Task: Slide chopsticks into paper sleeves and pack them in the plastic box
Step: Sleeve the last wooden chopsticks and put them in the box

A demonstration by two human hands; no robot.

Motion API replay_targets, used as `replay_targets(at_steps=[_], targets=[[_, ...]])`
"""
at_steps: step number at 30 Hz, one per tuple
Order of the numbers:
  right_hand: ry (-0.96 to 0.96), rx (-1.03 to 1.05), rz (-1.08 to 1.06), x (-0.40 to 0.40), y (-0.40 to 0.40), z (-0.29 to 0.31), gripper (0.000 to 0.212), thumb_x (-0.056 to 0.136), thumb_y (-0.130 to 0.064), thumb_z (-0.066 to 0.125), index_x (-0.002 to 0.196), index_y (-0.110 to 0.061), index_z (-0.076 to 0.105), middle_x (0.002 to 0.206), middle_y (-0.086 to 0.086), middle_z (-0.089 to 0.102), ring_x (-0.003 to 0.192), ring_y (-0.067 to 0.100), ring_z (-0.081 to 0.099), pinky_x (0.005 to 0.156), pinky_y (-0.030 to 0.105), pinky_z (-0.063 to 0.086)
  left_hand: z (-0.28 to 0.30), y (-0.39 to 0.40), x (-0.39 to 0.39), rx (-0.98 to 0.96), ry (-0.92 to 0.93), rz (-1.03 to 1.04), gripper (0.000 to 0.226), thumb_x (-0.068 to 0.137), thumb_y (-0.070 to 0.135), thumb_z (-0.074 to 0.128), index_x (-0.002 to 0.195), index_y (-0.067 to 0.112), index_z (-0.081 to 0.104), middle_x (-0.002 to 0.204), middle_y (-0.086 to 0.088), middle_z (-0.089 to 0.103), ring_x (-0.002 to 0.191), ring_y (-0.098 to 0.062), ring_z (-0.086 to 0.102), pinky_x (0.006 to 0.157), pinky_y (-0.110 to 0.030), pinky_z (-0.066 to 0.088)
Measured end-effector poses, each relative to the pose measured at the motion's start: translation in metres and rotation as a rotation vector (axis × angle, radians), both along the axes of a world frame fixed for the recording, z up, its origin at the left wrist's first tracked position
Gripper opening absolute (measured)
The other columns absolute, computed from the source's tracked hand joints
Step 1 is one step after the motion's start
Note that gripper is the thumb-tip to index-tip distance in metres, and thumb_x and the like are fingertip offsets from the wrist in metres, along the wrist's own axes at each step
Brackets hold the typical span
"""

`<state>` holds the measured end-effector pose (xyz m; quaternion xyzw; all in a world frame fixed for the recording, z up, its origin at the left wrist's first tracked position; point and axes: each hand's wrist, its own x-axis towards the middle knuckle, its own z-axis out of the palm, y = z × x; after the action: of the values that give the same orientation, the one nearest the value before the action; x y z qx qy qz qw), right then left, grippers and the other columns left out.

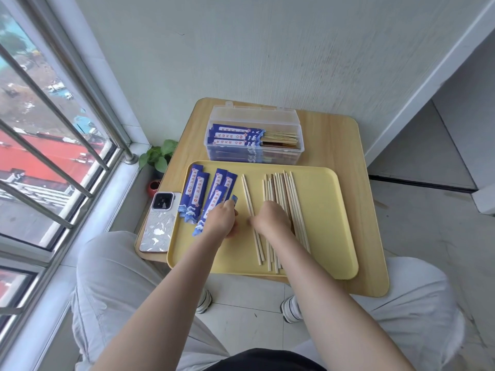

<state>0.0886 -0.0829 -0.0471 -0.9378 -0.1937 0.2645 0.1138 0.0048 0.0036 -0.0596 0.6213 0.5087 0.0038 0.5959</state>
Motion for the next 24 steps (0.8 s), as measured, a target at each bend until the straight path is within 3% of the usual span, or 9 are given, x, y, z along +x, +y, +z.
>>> replay_targets(at_steps=[5, 11, 14, 17, 21, 24], targets=[[0.040, 0.030, -0.038, -0.002, 0.002, 0.002, 0.009, 0.092, -0.014, 0.063, 0.096, -0.014, 0.056, 0.089, 0.003, 0.057, 0.078, 0.024, 0.058, 0.059, 0.027, 0.045, -0.003, 0.003, 0.002, 0.015, 0.037, -0.065, 0.036, 0.101, 0.033, 0.034, 0.090, 0.008, 0.057, 0.078, -0.012, 0.062, 0.067, -0.032, 0.063, 0.068, -0.036, 0.052], [-0.072, -0.030, 0.057, -0.008, 0.001, 0.004, 0.015, 0.096, -0.014, 0.060, 0.111, -0.009, 0.062, 0.099, 0.006, 0.062, 0.080, 0.023, 0.054, 0.062, 0.030, 0.044, 0.001, -0.003, 0.004, 0.118, 0.095, -0.173, 0.033, 0.104, 0.027, 0.031, 0.082, 0.013, 0.050, 0.093, -0.014, 0.057, 0.078, -0.033, 0.060, 0.081, -0.048, 0.056], [-0.091, -0.018, 0.082, -0.010, -0.001, 0.003, 0.016, 0.094, -0.019, 0.064, 0.107, -0.009, 0.065, 0.092, 0.004, 0.061, 0.081, 0.024, 0.059, 0.062, 0.029, 0.045, -0.003, -0.001, 0.004, 0.134, 0.096, -0.197, 0.037, 0.106, 0.030, 0.032, 0.097, 0.006, 0.058, 0.087, -0.013, 0.058, 0.072, -0.029, 0.059, 0.069, -0.046, 0.056], [-0.099, 0.020, 0.097, -0.010, -0.003, 0.005, 0.019, 0.093, -0.023, 0.065, 0.104, -0.008, 0.065, 0.099, 0.007, 0.066, 0.090, 0.027, 0.065, 0.064, 0.029, 0.045, -0.006, 0.001, 0.004, 0.127, 0.097, -0.193, 0.047, 0.106, 0.038, 0.036, 0.118, 0.000, 0.059, 0.074, -0.006, 0.054, 0.060, -0.020, 0.055, 0.051, -0.032, 0.048], [-0.082, 0.064, 0.089, -0.006, -0.004, 0.007, 0.018, 0.092, -0.025, 0.065, 0.098, -0.009, 0.064, 0.096, 0.007, 0.065, 0.087, 0.028, 0.066, 0.063, 0.030, 0.047, -0.008, 0.003, 0.004, 0.139, 0.094, -0.206, 0.044, 0.106, 0.039, 0.035, 0.116, 0.003, 0.059, 0.074, -0.005, 0.053, 0.061, -0.021, 0.055, 0.053, -0.031, 0.048], [0.040, 0.190, 0.006, 0.002, -0.009, 0.008, 0.019, 0.092, -0.028, 0.060, 0.081, -0.014, 0.055, 0.074, 0.002, 0.056, 0.064, 0.020, 0.055, 0.054, 0.026, 0.040, -0.008, 0.003, 0.004, 0.157, 0.106, -0.218, 0.037, 0.106, 0.041, 0.036, 0.103, 0.008, 0.054, 0.075, -0.005, 0.054, 0.062, -0.022, 0.056, 0.059, -0.034, 0.051]])
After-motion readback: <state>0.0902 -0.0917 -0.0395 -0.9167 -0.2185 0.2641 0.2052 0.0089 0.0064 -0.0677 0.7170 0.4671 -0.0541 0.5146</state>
